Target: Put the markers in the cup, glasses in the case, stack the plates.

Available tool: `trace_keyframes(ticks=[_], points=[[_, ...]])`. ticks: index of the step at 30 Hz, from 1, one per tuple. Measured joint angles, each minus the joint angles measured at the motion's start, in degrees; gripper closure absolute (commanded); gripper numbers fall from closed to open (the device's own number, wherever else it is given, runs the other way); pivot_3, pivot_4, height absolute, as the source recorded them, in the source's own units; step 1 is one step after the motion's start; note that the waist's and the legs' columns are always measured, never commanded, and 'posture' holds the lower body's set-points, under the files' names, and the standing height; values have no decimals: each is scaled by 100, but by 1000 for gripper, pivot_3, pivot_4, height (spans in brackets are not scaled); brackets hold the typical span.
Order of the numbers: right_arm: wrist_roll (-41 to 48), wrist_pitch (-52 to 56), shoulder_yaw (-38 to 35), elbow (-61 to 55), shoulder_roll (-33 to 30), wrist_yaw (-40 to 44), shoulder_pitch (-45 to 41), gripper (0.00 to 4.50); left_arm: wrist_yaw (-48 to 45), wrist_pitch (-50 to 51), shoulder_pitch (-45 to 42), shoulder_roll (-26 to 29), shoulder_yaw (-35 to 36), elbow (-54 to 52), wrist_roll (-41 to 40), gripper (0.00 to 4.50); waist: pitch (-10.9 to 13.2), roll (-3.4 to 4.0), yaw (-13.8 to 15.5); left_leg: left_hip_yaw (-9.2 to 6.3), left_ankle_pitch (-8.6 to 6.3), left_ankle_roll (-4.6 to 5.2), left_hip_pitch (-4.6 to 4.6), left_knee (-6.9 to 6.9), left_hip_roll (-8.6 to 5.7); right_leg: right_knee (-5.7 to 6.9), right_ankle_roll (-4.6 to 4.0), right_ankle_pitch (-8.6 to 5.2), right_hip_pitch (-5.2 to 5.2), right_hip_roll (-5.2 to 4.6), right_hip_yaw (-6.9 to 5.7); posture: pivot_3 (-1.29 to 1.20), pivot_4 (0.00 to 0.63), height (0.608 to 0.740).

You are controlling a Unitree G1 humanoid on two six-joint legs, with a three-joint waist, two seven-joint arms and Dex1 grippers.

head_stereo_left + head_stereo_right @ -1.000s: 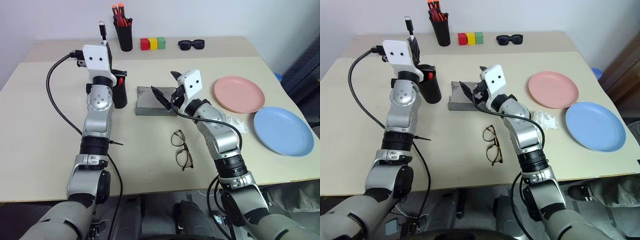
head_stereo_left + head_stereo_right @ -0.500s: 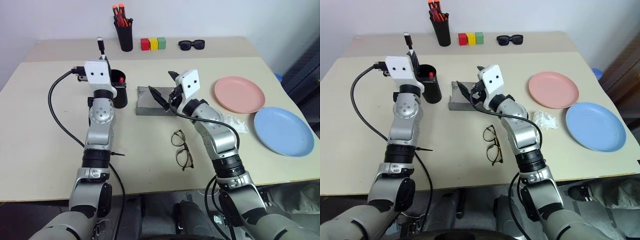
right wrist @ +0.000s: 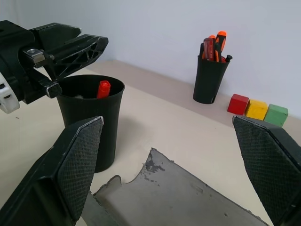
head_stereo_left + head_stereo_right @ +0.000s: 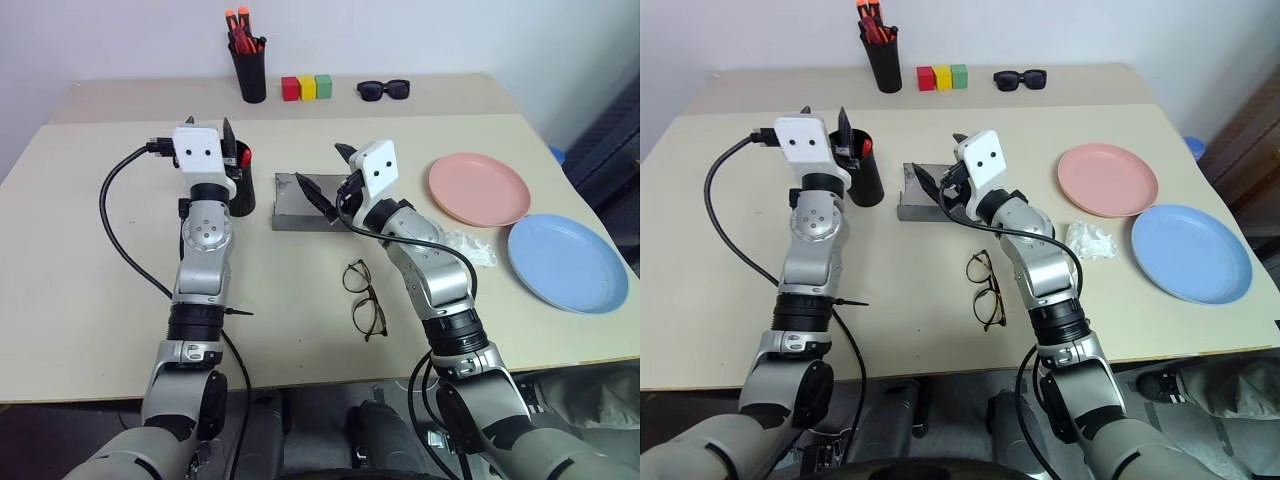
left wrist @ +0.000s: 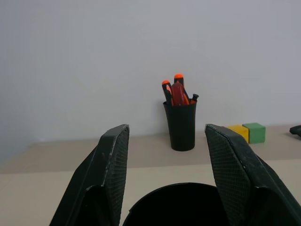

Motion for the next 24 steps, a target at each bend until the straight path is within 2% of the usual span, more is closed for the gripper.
trace_keyframes(ticks=[5,8,10,15,17,24], points=[[5,29,56,-50,-266,305,25,0,-655,167,-14,14,-13,-470,-513,1909,0,0,11,1,0,0,0,2,0,-1,0,0,2,0,-1,0,150,740],[76,110,213,-306,-839,970,252,0,-1665,555,-17,328,-291,-1020,-985,1005,0,0,13,0,0,0,0,2,-1,-2,0,0,5,0,-2,0,150,740],[155,196,234,-467,-1185,1347,433,0,-2406,1065,-7,605,-548,-1493,-1351,38,1,1,-5,0,0,0,1,3,0,-2,0,0,6,1,-1,0,150,740],[352,414,150,-753,-1765,1880,558,0,-3646,2583,116,1461,-1357,-2027,-1597,38,6,14,-47,0,0,0,20,-4,2,0,-2,-1,13,7,6,0,150,740],[404,486,107,-818,-1928,2002,598,0,-3852,2958,155,1568,-1515,-1939,-1580,38,6,14,-29,-3,0,1,18,-2,4,0,-2,-1,13,7,5,0,150,740],[472,842,-27,-1159,-2700,2435,951,0,-4574,3492,-647,1529,-1763,-233,-1528,38,7,14,95,-3,-7,13,15,16,1,-5,0,-2,23,2,1,0,150,740]])
